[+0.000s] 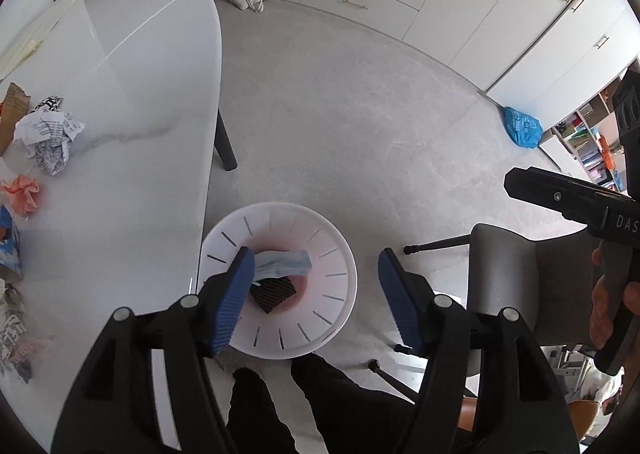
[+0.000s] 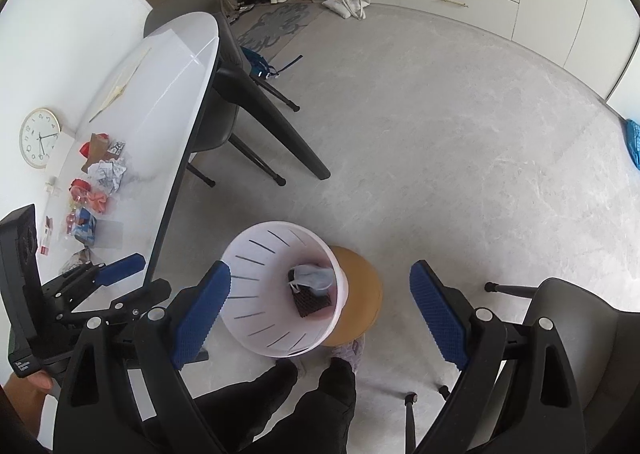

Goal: Collect trash
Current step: 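Grasp the clear printed snack bag with the left gripper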

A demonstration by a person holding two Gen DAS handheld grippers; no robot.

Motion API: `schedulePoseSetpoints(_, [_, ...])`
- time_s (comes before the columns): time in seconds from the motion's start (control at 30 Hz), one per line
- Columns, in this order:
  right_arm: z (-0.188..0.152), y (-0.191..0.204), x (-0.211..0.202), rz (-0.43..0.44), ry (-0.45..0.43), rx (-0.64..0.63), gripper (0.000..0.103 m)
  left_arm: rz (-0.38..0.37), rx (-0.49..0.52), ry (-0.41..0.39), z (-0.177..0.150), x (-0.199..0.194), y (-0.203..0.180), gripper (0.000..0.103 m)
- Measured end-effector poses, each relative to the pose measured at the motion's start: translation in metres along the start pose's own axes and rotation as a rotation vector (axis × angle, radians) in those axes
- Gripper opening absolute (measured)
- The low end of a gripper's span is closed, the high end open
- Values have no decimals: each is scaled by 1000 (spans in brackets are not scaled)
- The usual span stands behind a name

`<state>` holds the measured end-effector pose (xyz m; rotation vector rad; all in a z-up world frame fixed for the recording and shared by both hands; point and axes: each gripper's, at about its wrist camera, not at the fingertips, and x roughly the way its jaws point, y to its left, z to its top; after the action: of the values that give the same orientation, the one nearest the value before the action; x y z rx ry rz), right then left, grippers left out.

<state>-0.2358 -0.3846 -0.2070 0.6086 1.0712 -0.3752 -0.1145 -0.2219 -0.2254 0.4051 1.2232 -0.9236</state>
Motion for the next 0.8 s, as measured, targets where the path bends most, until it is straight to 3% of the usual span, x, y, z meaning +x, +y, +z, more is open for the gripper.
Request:
schedulePoseSetpoints(0.1, [3, 7, -8, -1, -15, -19, 91, 20, -17, -46, 1, -22, 5, 69])
schedulePoseSetpoints(0.27, [13, 35, -31, 18, -72, -88, 91, 132, -56, -165, 1, -89, 27, 94])
schedulePoseSetpoints(0.37, [20, 59, -44, 44, -111, -140, 99, 215, -101, -221, -6, -128, 52, 95])
schedulePoseSetpoints(0.53, [28, 112, -54, 87, -147, -279, 101, 318, -186, -260, -26, -172, 108, 95])
schedulePoseSetpoints(0.67, [29, 153, -48, 140, -129, -358, 101, 361, -202, -236, -47, -183, 156, 95])
schedulePoseSetpoints(0.8, [24, 191, -39, 162, -99, -421, 101, 350, -100, -144, -56, -165, 194, 95])
